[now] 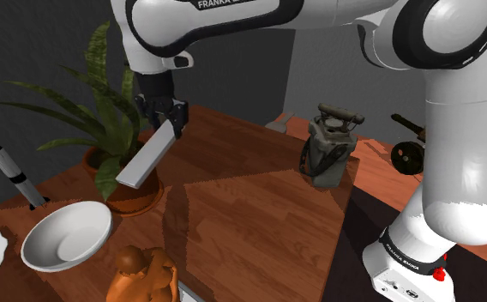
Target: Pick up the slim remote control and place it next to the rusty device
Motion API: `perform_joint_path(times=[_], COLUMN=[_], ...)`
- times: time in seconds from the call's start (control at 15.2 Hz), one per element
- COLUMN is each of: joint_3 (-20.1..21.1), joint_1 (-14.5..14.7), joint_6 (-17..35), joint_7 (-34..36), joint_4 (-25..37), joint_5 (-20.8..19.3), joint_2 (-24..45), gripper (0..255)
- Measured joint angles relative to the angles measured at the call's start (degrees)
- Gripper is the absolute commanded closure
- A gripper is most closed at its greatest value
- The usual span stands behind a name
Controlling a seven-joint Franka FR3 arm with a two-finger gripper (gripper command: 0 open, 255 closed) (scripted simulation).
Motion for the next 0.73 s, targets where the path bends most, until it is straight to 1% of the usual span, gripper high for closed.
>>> perform_joint_path(times=[0.53, 0.73], joint_3=[0.1, 0.1], joint_1=[1.1, 1.9], joint_6=[-6.5, -9.1], joint_7=[-0.5, -0.5], joint_4=[7.0, 10.4], joint_5=[0.0, -0.4], joint_2=[0.4, 1.2], gripper=[255, 255])
